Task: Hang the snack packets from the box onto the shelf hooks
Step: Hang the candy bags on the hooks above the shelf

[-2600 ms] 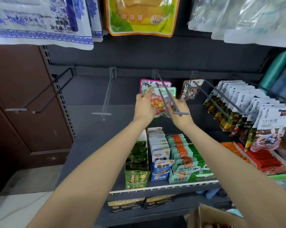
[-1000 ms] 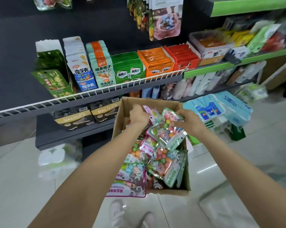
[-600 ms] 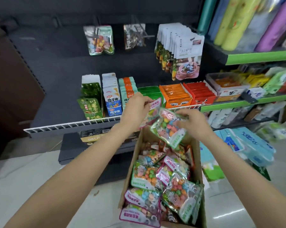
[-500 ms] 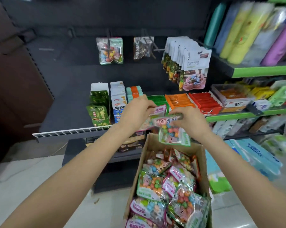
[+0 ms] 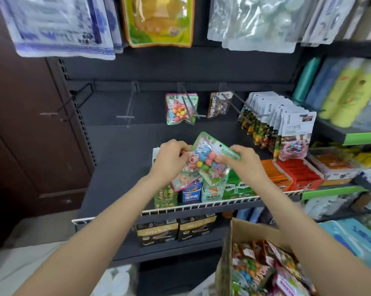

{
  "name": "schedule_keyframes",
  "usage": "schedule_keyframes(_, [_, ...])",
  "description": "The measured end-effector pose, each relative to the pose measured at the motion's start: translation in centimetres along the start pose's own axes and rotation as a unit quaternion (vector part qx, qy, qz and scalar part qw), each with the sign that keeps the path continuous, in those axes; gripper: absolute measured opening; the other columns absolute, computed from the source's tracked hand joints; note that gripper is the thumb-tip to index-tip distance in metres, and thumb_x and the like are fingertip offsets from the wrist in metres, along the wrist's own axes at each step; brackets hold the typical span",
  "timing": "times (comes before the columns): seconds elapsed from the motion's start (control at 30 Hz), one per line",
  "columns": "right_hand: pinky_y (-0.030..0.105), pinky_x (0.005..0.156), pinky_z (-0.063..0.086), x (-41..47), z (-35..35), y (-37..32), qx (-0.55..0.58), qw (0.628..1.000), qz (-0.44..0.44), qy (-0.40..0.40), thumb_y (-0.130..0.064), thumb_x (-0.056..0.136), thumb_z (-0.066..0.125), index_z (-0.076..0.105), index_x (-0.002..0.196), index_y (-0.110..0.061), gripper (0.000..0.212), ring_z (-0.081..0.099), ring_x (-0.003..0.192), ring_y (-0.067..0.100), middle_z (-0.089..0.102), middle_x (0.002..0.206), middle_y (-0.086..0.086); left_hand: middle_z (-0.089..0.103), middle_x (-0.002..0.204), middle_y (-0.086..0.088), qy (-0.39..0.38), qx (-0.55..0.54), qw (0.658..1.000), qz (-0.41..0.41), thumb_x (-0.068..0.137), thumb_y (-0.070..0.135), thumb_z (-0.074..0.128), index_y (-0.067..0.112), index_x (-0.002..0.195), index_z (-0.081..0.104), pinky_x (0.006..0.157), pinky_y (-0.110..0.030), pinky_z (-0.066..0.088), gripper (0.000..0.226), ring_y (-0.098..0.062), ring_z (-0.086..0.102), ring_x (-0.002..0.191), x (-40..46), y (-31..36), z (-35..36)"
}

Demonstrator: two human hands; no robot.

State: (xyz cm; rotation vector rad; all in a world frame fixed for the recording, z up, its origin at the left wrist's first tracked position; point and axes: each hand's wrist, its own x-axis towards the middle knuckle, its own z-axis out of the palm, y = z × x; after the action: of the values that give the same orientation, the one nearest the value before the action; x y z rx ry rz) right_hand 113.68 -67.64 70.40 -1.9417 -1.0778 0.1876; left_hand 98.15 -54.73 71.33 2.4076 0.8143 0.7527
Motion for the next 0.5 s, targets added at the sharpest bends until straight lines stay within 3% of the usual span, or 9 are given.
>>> schedule_keyframes(0.07, [0.041, 0.065, 0.05, 1.0, 0.9, 0.2, 0.076, 0.997, 0.021, -0.011, -0.024, 0.086, 0.067, 0.065, 0.073, -0.014, 0.017, 0.056, 0.065, 0.028, 0.059, 0.071, 0.019, 0.069, 0.089, -0.003, 0.007, -0.025, 0.999, -0.028, 0.088, 0.012, 0.063, 0.007, 0.093, 0.072, 0.071, -0.013, 0.035, 0.012, -0.012, 0.058, 0.083, 0.7, -1.6, -1.1])
schedule_keyframes(0.1, [0.043, 0.066, 0.048, 1.5, 1.5, 0.0, 0.101, 0.995, 0.027, -0.006, -0.02, 0.086, 0.067, 0.066, 0.072, -0.013, 0.016, 0.054, 0.067, 0.025, 0.057, 0.072, 0.021, 0.071, 0.089, -0.003, 0.008, -0.032, 0.999, -0.035, 0.087, 0.014, 0.065, 0.008, 0.092, 0.073, 0.073, -0.015, 0.038, 0.011, -0.013, 0.061, 0.083, 0.9, -2.2, -1.5])
schedule_keyframes(0.23, [0.035, 0.063, 0.038, 4.0, 3.3, -1.9, 0.115, 0.992, 0.021, 0.046, -0.03, 0.078, 0.074, 0.065, 0.068, -0.01, 0.024, 0.046, 0.065, 0.017, 0.053, 0.066, 0.018, 0.066, 0.095, -0.004, 0.083, 0.011, 0.995, -0.052, 0.09, 0.017, 0.06, 0.013, 0.092, 0.073, 0.074, -0.033, 0.048, 0.014, -0.022, 0.062, 0.087, 1.8, -4.0, -2.5])
schedule_keyframes(0.33, [0.028, 0.059, 0.027, 5.3, 3.7, -3.7, 0.115, 0.992, -0.009, 0.052, -0.033, 0.081, 0.069, 0.047, 0.065, 0.006, 0.048, 0.033, 0.06, 0.015, 0.032, 0.06, 0.017, 0.057, 0.104, -0.009, 0.111, 0.086, 0.989, -0.055, 0.094, 0.014, 0.051, 0.011, 0.101, 0.069, 0.07, -0.035, 0.044, 0.019, -0.029, 0.058, 0.092, 2.3, -4.5, -3.4])
schedule_keyframes(0.4, [0.028, 0.054, 0.019, 5.5, 3.8, -4.4, 0.107, 0.992, -0.023, 0.068, -0.027, 0.089, 0.063, 0.033, 0.062, 0.0, 0.048, 0.024, 0.056, 0.012, 0.021, 0.058, 0.005, 0.055, 0.107, -0.011, 0.103, 0.125, 0.986, -0.049, 0.094, 0.012, 0.052, 0.01, 0.105, 0.066, 0.068, -0.035, 0.042, 0.019, -0.032, 0.058, 0.093, 2.4, -4.5, -3.8])
schedule_keyframes(0.5, [0.03, 0.056, 0.018, 5.7, 4.1, -4.3, 0.108, 0.989, -0.025, 0.1, -0.025, 0.092, 0.058, 0.032, 0.062, -0.01, 0.043, 0.022, 0.056, 0.012, 0.021, 0.056, -0.004, 0.055, 0.107, -0.011, 0.114, 0.141, 0.983, -0.035, 0.093, 0.008, 0.051, 0.008, 0.106, 0.066, 0.067, -0.036, 0.042, 0.02, -0.033, 0.059, 0.091, 2.8, -4.5, -3.9])
